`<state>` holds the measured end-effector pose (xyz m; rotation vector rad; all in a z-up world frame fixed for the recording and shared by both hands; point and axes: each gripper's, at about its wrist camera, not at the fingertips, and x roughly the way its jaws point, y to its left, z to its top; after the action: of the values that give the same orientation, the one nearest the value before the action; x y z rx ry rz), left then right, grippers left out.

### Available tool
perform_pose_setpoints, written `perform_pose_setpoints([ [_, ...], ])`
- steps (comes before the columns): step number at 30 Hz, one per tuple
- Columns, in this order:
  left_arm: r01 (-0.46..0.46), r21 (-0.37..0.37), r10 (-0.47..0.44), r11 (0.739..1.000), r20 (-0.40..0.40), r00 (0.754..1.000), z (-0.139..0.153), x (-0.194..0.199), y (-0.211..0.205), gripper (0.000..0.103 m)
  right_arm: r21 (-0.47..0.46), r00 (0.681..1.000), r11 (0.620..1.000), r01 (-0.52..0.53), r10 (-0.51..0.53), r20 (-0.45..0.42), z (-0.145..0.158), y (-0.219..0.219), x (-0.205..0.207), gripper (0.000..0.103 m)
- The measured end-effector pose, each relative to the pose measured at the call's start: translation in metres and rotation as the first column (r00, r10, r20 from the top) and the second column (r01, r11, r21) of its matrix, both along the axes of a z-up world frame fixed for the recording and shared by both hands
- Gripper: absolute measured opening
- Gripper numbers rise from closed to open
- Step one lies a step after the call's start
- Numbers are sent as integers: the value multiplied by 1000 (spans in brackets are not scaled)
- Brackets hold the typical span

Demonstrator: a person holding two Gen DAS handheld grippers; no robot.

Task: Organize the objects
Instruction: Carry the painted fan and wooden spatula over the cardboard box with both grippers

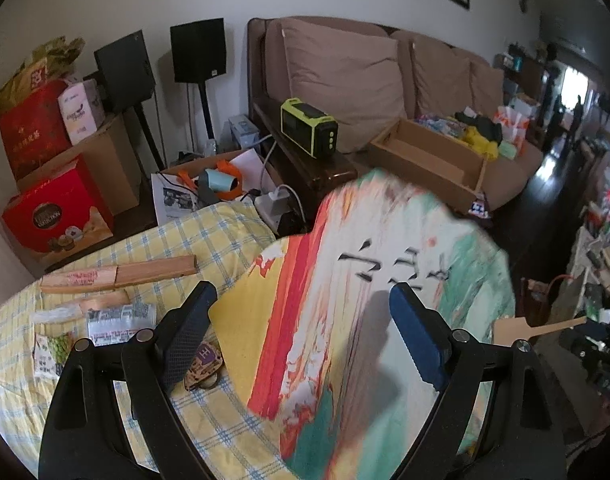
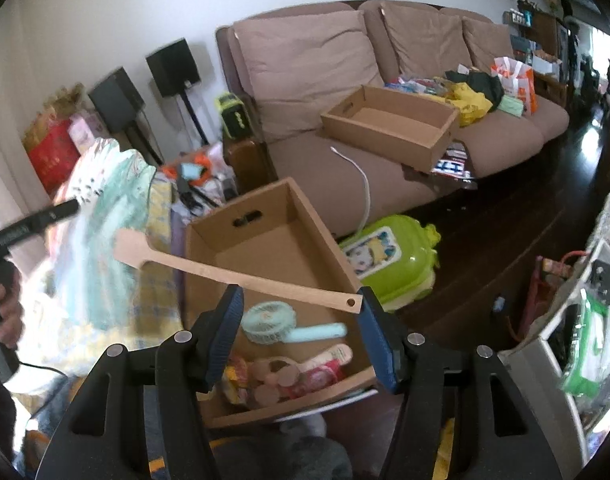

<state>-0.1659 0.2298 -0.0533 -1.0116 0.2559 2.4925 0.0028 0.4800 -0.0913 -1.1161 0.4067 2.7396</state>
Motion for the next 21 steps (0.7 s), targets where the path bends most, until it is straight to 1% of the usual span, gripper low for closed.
perform_pose_setpoints([
  [1,2,-22,-2,1000,-11,1000,-2,0,5,87,31,1000,1000,4,-5,12,-2,-3,-1,59],
  [2,5,-47,-6,999,-19,1000,-4,-2,10,87,40,1000,999,13,-13,11,-3,-3,-2,59],
  [3,9,-53,-10,999,-16,1000,-7,-4,13,87,34,1000,999,28,-28,-5,-3,-3,-1,59],
  [4,14,-53,-15,998,-4,1000,-10,-8,16,87,17,999,999,43,-42,-10,-5,0,0,59],
  [7,22,-58,-21,998,24,1000,-18,-16,23,86,-11,998,999,46,-46,36,-18,6,-6,59],
  [8,22,-58,-21,998,24,1000,-20,-16,25,85,-37,997,998,51,-49,53,-24,10,-7,59],
  [10,26,-59,-24,998,19,1000,-20,-16,30,86,-51,996,997,55,-52,67,-29,12,-8,59],
  [18,55,-87,-56,995,-4,998,-15,-25,54,86,-41,994,996,82,-79,75,-28,17,-7,59],
  [21,86,-77,-85,993,24,996,-19,-34,59,85,-34,993,995,93,-90,80,-28,18,-8,59],
])
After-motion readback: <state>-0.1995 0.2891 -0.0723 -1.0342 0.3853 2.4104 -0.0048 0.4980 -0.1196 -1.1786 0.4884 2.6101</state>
